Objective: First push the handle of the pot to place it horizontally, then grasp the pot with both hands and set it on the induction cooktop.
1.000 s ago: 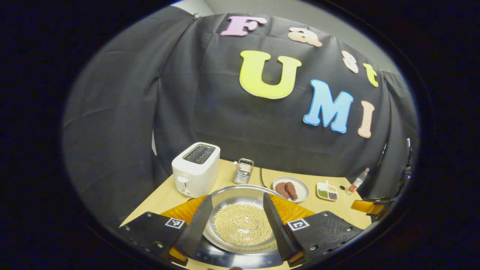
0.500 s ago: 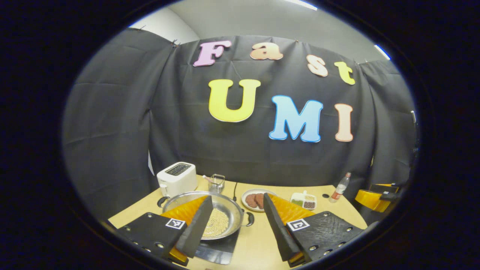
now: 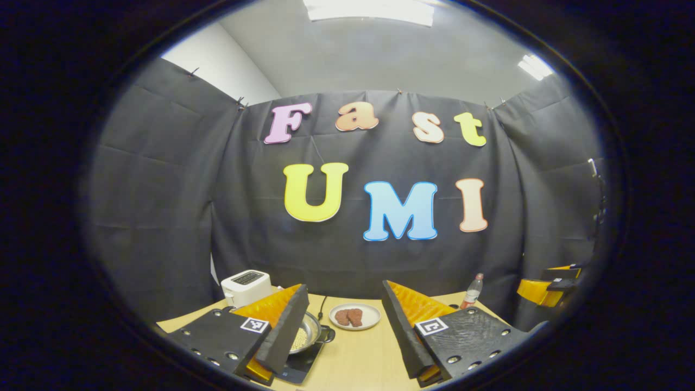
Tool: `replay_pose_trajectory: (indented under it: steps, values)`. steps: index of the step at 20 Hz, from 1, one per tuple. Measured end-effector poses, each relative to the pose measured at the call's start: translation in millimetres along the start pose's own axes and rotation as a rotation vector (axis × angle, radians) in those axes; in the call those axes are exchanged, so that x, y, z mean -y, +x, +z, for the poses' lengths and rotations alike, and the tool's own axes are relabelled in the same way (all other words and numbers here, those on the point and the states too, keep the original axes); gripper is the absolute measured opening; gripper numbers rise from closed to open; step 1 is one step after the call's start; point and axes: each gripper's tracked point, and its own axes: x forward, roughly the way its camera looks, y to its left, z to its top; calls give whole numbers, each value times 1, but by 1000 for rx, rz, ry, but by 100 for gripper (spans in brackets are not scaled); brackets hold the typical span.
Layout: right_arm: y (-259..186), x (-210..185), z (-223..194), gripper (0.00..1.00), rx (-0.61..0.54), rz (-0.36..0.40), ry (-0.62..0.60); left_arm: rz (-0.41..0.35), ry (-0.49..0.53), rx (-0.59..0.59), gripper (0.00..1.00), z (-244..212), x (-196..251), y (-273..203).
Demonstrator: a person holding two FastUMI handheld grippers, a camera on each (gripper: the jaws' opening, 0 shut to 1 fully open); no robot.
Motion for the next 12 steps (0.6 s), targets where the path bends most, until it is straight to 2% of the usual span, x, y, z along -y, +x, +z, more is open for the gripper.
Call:
replay_pose_trajectory:
  steps: [1, 3, 4, 9, 10, 11, 12]
  values:
    - [-7, 1, 1, 97, 4, -12, 7, -3, -2, -8, 89, -3, 0, -4]
    - [-20, 1, 1, 97, 19, -43, 10, -21, -16, -15, 76, -6, -2, -11]
    - [-26, 0, 0, 97, 26, -65, 15, -25, -21, -24, 82, -7, -7, -16]
    - [-64, -32, -7, 97, 52, -104, -13, -38, -15, -27, 82, -7, -51, -42]
    - [-69, -38, -8, 97, 60, -114, -29, -39, -10, -19, 76, -6, -59, -47]
    - [-74, -44, -11, 97, 55, -125, -36, -41, -14, -22, 76, -9, -65, -53]
    - [-81, -52, -17, 91, 48, -127, -36, -47, -21, -34, 89, -14, -71, -60]
